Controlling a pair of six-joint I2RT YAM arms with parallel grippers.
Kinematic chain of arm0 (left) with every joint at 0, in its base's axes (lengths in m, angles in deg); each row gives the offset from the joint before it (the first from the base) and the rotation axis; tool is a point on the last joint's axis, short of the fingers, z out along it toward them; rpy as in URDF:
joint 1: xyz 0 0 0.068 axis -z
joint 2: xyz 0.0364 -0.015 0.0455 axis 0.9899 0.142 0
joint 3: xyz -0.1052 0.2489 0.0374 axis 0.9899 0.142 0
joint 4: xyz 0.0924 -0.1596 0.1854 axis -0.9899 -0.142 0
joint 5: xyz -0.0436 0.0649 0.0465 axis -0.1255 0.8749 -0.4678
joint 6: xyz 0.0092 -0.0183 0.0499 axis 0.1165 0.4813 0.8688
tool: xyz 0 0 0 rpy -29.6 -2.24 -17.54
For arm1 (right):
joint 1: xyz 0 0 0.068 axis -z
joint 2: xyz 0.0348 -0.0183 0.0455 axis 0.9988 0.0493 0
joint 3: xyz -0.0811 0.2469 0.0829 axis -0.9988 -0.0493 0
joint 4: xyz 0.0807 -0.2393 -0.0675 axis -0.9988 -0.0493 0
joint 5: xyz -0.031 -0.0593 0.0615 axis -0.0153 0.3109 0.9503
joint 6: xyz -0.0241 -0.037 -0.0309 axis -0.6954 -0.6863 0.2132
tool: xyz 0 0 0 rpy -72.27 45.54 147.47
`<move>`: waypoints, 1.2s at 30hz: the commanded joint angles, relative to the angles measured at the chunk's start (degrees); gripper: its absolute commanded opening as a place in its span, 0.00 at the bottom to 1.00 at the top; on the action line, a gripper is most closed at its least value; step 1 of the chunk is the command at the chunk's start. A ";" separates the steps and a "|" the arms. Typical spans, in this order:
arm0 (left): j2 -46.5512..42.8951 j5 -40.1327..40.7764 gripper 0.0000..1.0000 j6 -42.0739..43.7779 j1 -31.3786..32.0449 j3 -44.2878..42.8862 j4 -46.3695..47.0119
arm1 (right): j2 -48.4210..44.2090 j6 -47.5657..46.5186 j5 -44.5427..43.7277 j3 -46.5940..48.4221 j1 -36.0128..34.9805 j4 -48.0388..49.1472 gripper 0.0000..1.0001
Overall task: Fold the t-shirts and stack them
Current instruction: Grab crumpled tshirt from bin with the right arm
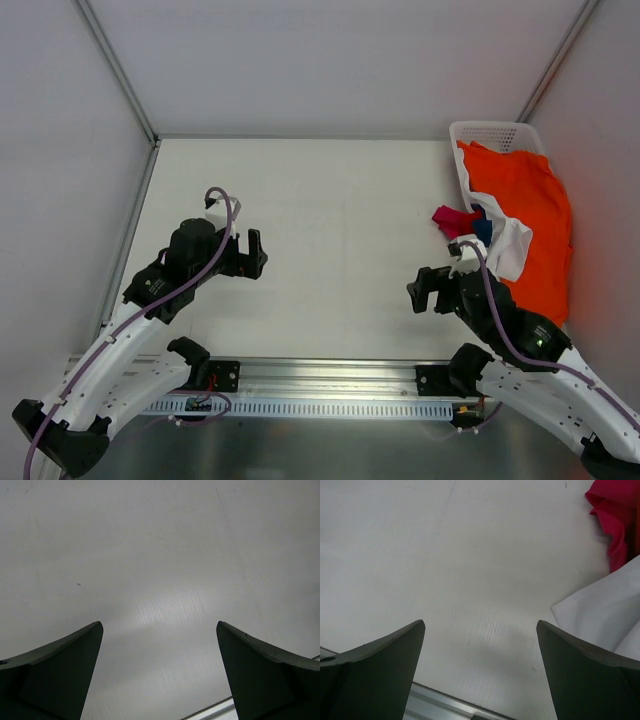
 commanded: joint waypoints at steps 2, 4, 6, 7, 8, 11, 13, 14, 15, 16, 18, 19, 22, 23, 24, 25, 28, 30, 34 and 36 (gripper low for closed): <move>0.11 0.71 0.99 0.23 0.48 0.25 -0.19 | 0.79 3.09 -7.86 2.73 -0.31 -2.46 0.99; 0.19 0.54 0.99 0.23 0.48 0.25 -0.19 | 1.41 3.80 -8.75 3.61 -0.31 -4.23 0.99; 0.19 0.36 0.99 0.23 0.48 0.16 -0.19 | 2.72 5.46 -9.36 3.79 -0.31 -5.36 1.00; 0.11 0.27 0.99 0.23 0.48 0.07 -0.19 | 3.34 5.99 -9.62 4.40 -0.23 -5.81 0.99; 0.10 0.19 0.99 0.23 0.56 0.07 -0.19 | 3.78 7.21 -10.23 4.75 -0.23 -6.25 1.00; -0.16 0.18 0.99 0.23 0.48 0.07 -0.19 | 4.75 11.24 -17.59 6.77 -0.31 -9.49 0.99; -0.25 0.10 0.99 0.23 0.48 0.07 -0.19 | 2.74 13.63 -20.86 7.74 -0.23 -12.48 1.00; -0.25 -0.08 0.99 0.23 0.56 0.07 -0.19 | 1.34 14.17 -22.35 7.31 -0.23 -12.14 1.00; -0.33 -0.08 0.99 0.23 0.48 -0.02 -0.19 | -2.76 12.69 -21.59 6.35 -0.31 -10.49 0.99; -0.25 -0.08 0.99 0.23 0.48 -0.02 -0.19 | -5.24 10.50 -20.01 3.03 -0.23 -8.12 0.99; -0.60 0.10 0.99 0.23 0.56 -0.19 -0.36 | -9.46 9.16 -18.94 0.72 -0.31 -4.15 1.00; -0.77 0.10 0.99 0.23 0.48 -0.19 -0.36 | -8.79 9.25 -19.72 0.71 -0.23 -3.97 0.99; -1.30 0.01 0.99 -0.03 0.48 -0.11 -0.37 | 4.76 11.09 -27.97 9.12 -0.05 -11.23 0.99; -1.30 -0.17 0.99 0.05 0.56 -0.19 -0.37 | 9.89 12.40 -33.82 16.28 0.30 -18.13 0.99; -1.30 -0.25 0.99 0.05 0.48 -0.19 -0.37 | 15.07 13.28 -36.23 20.18 0.82 -21.60 0.99; -1.21 -0.26 0.99 0.05 0.56 -0.19 -0.28 | 24.87 15.47 -38.61 23.88 2.48 -25.02 0.99; -0.95 -0.61 0.99 -0.03 0.48 -0.19 -0.37 | 35.14 13.05 -39.69 34.44 7.92 -29.72 0.99; -1.04 -0.34 0.99 -0.03 0.48 -0.19 -0.37 | 39.29 8.13 -33.91 35.52 11.62 -22.63 0.99; -0.95 0.27 0.99 -0.03 0.56 -0.02 -0.45 | 37.81 3.10 -20.62 29.55 14.62 -9.08 0.99; -0.60 0.27 0.99 0.05 0.56 -0.02 -0.28 | 37.89 3.18 -19.47 27.01 15.94 -6.52 1.00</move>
